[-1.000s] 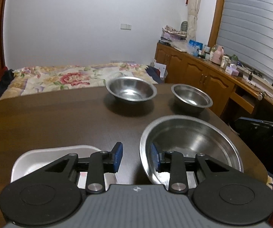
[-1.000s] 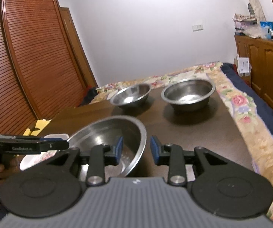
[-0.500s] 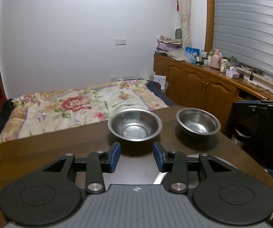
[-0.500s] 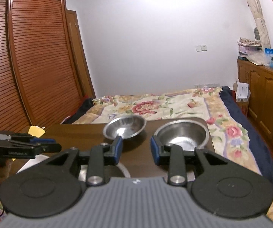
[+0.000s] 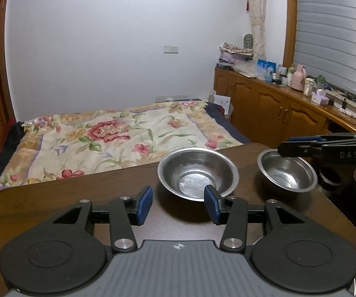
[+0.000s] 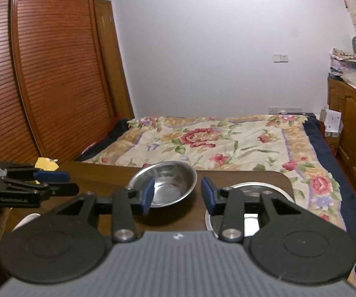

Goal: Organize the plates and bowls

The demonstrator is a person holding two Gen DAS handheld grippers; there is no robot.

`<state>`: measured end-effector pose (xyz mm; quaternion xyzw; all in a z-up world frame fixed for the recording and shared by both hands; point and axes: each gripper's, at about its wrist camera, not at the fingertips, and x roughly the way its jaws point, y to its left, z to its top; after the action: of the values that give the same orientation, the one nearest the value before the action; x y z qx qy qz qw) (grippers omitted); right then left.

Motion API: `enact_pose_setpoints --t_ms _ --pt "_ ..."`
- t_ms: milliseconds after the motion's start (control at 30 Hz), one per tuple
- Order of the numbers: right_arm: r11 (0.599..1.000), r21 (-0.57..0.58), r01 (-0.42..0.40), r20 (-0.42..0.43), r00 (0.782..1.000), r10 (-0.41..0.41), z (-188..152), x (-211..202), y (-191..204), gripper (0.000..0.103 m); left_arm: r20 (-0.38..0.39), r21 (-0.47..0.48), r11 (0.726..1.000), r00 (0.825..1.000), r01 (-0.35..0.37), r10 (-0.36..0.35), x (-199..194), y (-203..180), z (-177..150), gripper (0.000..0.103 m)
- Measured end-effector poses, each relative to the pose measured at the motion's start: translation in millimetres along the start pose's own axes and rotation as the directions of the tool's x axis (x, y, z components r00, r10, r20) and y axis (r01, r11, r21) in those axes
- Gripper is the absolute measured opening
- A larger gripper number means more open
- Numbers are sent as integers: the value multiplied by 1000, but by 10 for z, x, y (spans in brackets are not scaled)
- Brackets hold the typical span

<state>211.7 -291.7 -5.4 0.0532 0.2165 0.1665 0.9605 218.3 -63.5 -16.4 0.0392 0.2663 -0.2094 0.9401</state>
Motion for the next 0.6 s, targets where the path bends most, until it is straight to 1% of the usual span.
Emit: enact_pose_setpoints --t_ms 167,333,500,600 --pt "1000 19 -15 -42 999 15 70 260 -49 43 -25 -23 1000 1000 -10 9 229 68 64 49" --pt "1000 -5 -18 -74 997 17 114 439 -41 43 -48 -19 1000 999 -17 16 452 77 104 49" --pt "1000 -9 -21 -109 994 19 142 617 -65 43 -74 -41 999 997 -14 11 660 130 105 49" --pt "1000 -10 -16 -135 991 15 140 729 -85 43 -102 -51 999 995 -8 2 786 160 85 49"
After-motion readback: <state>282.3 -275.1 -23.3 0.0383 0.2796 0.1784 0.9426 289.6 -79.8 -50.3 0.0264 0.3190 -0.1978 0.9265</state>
